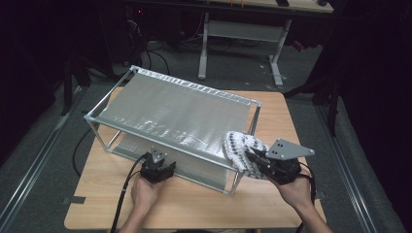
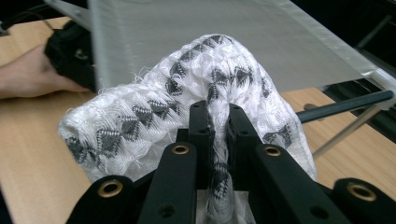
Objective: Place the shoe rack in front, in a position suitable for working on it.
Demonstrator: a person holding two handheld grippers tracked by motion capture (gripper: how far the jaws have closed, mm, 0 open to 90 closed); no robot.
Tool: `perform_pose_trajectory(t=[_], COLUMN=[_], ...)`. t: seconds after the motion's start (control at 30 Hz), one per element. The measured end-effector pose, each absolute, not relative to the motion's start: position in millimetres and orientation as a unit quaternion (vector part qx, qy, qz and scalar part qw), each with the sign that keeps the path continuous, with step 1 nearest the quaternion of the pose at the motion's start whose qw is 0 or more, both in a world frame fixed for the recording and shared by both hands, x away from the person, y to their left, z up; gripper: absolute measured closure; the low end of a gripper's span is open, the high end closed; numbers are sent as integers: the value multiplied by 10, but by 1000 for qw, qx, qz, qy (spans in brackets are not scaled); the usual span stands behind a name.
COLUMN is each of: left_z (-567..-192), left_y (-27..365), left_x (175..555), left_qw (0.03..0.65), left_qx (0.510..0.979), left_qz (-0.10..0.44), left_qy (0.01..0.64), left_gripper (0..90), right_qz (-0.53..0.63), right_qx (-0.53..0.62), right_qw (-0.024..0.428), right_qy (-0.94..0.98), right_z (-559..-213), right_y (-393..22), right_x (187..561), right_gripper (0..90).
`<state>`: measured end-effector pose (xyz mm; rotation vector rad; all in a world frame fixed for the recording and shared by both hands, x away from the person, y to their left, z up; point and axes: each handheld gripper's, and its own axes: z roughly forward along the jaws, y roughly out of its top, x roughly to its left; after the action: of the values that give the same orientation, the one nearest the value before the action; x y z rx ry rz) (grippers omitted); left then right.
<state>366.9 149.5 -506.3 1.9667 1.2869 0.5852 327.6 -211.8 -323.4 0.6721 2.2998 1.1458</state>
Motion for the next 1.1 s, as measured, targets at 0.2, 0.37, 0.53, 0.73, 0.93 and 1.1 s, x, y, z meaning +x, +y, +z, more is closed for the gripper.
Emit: perform_pose_trajectory(t=[0.2,0.37,0.53,0.73,0.93,1.1], left_z=[-5059,-5059,-5059,-5058,-5055,-5056], left_y=[1497,1497,1499,1500,1500,1500], left_x=[3671,3672,3672,3673,3677,3676], left_qw=[350,350,350,350,349,350], left_qx=[762,762,762,763,764,764], left_qz=[225,225,224,224,223,224], left_qy=[497,496,496,495,495,495], left_gripper=[435,435,435,435,435,436], right_qz=[407,395,383,369,367,362], right_qx=[288,316,343,369,401,411], right_qw=[257,267,272,280,277,278], right_qy=[828,821,814,806,793,789], right_z=[-3229,-3213,-3191,-3177,-3203,-3218], right_y=[-2176,-2207,-2233,-2262,-2336,-2365], right_x=[3613,3910,4157,4407,4595,4643], right_gripper=[833,834,834,835,835,835])
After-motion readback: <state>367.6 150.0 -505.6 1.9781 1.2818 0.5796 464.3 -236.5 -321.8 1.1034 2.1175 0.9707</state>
